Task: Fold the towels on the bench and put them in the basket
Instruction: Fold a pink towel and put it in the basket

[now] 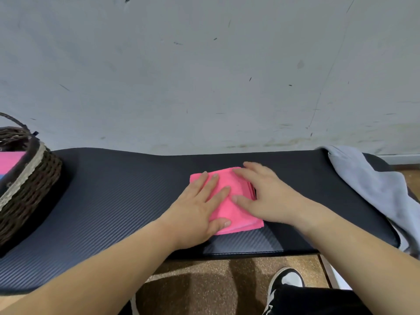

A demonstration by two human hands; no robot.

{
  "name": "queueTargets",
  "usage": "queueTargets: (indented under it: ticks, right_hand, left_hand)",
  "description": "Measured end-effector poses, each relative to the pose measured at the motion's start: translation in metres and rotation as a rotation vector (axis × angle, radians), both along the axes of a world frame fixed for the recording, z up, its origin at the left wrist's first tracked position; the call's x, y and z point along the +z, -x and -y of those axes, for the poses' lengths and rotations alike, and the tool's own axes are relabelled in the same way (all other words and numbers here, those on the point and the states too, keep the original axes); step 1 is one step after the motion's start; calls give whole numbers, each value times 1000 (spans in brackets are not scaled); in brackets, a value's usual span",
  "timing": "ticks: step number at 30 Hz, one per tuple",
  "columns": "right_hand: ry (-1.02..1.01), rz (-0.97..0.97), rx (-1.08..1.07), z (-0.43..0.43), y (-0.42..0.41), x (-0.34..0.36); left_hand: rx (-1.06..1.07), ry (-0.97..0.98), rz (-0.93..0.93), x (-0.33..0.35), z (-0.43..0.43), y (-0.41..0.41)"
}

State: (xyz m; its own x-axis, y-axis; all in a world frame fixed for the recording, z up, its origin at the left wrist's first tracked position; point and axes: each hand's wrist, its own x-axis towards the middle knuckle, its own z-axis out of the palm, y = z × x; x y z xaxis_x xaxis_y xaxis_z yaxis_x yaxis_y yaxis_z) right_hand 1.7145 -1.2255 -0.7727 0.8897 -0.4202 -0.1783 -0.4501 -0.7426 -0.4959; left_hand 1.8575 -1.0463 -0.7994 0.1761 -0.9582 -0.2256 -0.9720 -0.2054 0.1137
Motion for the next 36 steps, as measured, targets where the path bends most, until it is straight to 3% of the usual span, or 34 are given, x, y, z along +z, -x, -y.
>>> queueTargets:
  ticks: [4, 7, 10, 12, 17, 19, 27, 36]
  right_hand:
    - [14, -179, 58, 2, 3, -10]
    - [-3, -184, 64, 2, 3, -2]
    - [-11, -249, 91, -2, 5, 8]
    - [30, -292, 112, -7, 6, 14]
    - [71, -331, 109, -15, 10, 13]
    - [55, -313, 93, -16, 10, 9]
    - [31, -214, 78, -16, 5, 3]
    - [-1, -145, 65, -10, 9, 1]
  left_hand:
    - [71, 174, -136, 6, -6, -5]
    - [340, 332, -61, 19, -8, -11]
    - [608, 171, -106, 27, -7, -10]
    - [651, 88, -169, 27, -2, -8]
    - [716, 145, -343, 34, 6, -10]
    - [717, 224, -376, 42, 4, -11]
    - [492, 280, -127, 72, 6, 1]
    - [293, 222, -370, 62, 23, 31]
